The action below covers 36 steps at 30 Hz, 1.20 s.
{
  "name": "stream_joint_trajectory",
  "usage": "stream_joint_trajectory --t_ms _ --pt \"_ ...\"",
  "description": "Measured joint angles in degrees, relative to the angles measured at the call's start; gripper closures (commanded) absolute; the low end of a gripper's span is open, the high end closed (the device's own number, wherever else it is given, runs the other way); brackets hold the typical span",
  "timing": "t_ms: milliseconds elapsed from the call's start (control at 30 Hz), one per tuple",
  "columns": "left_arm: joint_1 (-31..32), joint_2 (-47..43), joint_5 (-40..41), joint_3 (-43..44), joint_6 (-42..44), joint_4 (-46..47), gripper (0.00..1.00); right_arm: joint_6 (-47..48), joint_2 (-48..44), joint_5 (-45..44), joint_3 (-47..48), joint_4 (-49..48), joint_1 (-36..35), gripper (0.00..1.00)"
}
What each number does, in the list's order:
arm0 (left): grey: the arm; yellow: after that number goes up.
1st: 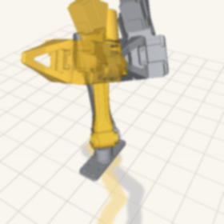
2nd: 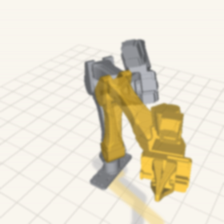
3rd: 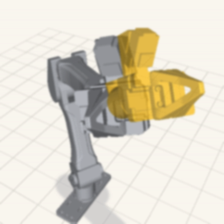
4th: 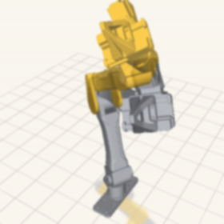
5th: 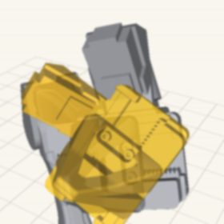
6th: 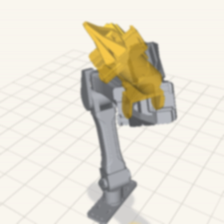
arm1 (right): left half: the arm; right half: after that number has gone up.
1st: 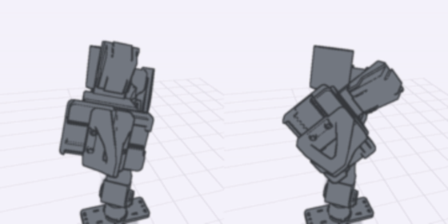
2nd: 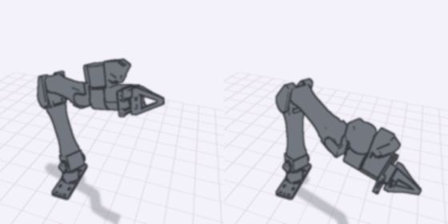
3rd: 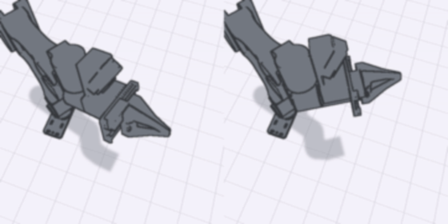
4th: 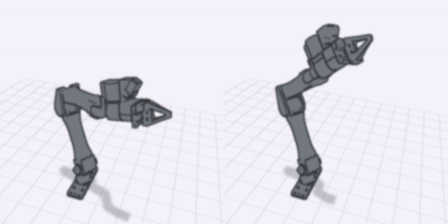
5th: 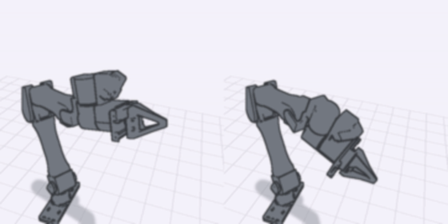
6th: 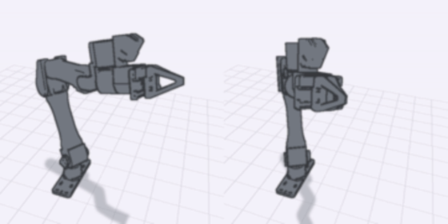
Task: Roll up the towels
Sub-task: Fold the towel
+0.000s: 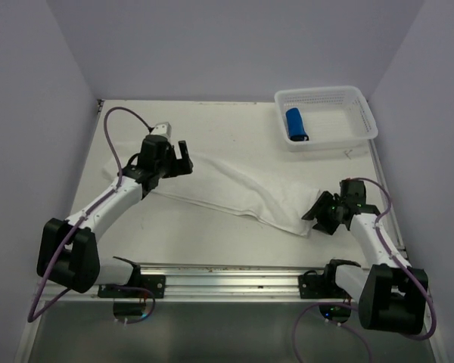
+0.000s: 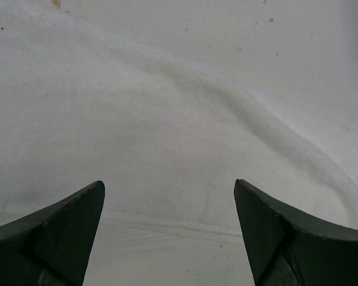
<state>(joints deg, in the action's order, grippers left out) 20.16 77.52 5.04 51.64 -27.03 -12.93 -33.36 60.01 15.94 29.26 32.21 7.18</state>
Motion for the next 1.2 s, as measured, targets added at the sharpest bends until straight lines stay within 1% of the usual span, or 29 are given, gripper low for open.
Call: stream_joint_trajectory --t_ms 133,300,467,533,600,633,700,767,967,1000,1033,1067,1100,1167,1200 --pt "-3.6 -1.1 -3.6 0.0 -1.2 0.0 0.08 -0.6 -0.1 -0.9 -1.6 0.9 -1.8 0.45" --pt "-7.3 -1.2 -7.2 0.0 -2.4 0.0 0.08 -2.6 -1.6 -3.4 -3.0 2.0 -6.0 0.48" --pt "-9.2 -2.5 -9.0 0.0 -2.4 -0.2 0.08 -4.5 -1.8 -5.8 -3.8 2.7 -6.5 0.49" --pt "-9.6 -3.3 -9.2 0.1 -2.3 -0.7 0.07 -5.0 -1.9 -6.4 -3.8 2.7 -6.6 0.51" --pt "-10.1 -4.2 -9.1 0.4 -1.8 -1.6 0.07 -5.6 -1.9 -6.8 -3.9 2.6 -6.6 0.55" --pt "-10.3 -4.6 -9.0 0.5 -1.7 -1.8 0.07 -5.7 -1.9 -7.0 -3.9 2.5 -6.6 0.6" --pt "-11.0 -5.3 -8.8 0.8 -1.2 -2.1 0.07 -6.1 -1.6 -7.5 -4.0 2.3 -6.6 0.65" --pt "-11.7 -5.7 -8.8 1.0 -0.8 -2.4 0.07 -6.4 -1.1 -7.6 -4.0 2.0 -6.6 0.65" --pt "-13.1 -6.3 -8.9 1.0 0.2 -2.7 0.06 -6.5 1.6 -7.7 -3.1 0.9 -8.5 0.73" --pt "-13.2 -6.4 -9.0 1.0 0.3 -2.7 0.05 -6.5 2.1 -7.8 -2.8 0.9 -8.8 0.75" --pt "-13.3 -6.7 -9.1 1.0 0.4 -2.7 0.05 -6.4 2.9 -7.9 -2.3 0.9 -9.2 0.81" --pt "-13.4 -7.0 -9.2 1.0 0.6 -2.7 0.05 -6.3 3.7 -8.3 -1.8 1.1 -9.5 0.85" --pt "-13.5 -7.3 -9.2 1.0 0.7 -2.6 0.05 -6.2 4.5 -8.8 -1.3 1.4 -9.9 0.93" --pt "-13.5 -7.9 -9.4 1.0 0.7 -2.6 0.05 -5.9 5.8 -9.7 0.2 2.4 -10.3 0.99" --pt "-13.5 -8.1 -9.4 1.0 0.7 -2.6 0.05 -5.8 6.3 -10.6 1.0 3.1 -10.4 1.0"
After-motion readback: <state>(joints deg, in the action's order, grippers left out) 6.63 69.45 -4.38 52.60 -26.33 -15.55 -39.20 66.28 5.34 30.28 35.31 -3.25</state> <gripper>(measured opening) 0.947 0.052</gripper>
